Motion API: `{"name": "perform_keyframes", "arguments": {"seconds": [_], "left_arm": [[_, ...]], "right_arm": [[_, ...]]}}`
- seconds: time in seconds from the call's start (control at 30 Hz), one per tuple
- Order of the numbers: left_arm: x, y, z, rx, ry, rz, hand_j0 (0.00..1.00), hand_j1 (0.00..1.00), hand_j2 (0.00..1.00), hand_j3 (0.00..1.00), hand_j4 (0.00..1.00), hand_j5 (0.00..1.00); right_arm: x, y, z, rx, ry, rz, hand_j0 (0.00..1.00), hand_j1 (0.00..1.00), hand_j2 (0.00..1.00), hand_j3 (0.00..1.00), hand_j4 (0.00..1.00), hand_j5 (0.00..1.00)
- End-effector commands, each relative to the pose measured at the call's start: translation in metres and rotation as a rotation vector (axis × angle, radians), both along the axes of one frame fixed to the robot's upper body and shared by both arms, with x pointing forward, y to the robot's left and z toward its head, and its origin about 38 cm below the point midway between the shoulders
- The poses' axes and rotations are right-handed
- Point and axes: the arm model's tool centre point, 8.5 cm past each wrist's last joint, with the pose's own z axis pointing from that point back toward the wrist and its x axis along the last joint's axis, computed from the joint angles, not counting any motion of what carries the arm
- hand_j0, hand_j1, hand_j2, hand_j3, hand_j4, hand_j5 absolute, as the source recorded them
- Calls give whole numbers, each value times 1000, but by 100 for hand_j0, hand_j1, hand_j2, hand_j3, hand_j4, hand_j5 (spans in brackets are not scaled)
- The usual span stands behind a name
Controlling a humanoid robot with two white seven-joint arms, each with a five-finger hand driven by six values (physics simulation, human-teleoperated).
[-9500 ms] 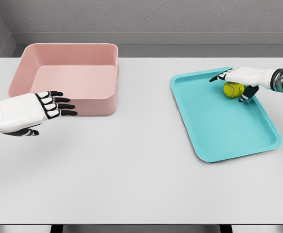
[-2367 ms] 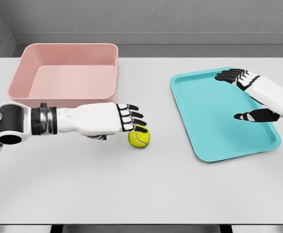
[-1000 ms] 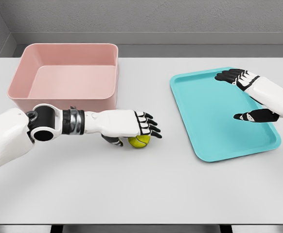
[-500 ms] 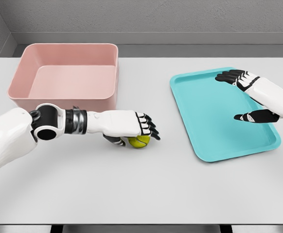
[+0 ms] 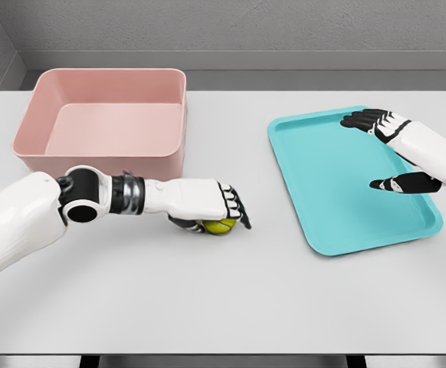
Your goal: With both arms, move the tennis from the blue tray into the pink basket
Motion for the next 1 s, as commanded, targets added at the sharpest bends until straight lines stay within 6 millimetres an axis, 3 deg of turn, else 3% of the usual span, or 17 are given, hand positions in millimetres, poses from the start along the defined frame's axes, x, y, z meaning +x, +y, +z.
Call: {"name": "perform_keyframes", "arguments": {"seconds": [0.0, 0.3, 0.97], "left_arm": [[-1, 0, -1, 9, 10, -1, 68, 68, 68, 68, 68, 68], [1, 3, 1, 9, 8, 5, 63, 63, 63, 63, 63, 63], [20, 0, 45, -9, -80, -6, 63, 63, 63, 63, 63, 63]], "right_arm": [[0, 0, 1, 8, 1, 0, 100, 100, 100, 100, 100, 100], [0, 0, 0, 8, 2, 0, 100, 100, 100, 100, 100, 100], [-3, 0, -2, 10, 11, 0, 100, 100, 100, 100, 100, 100]]}}
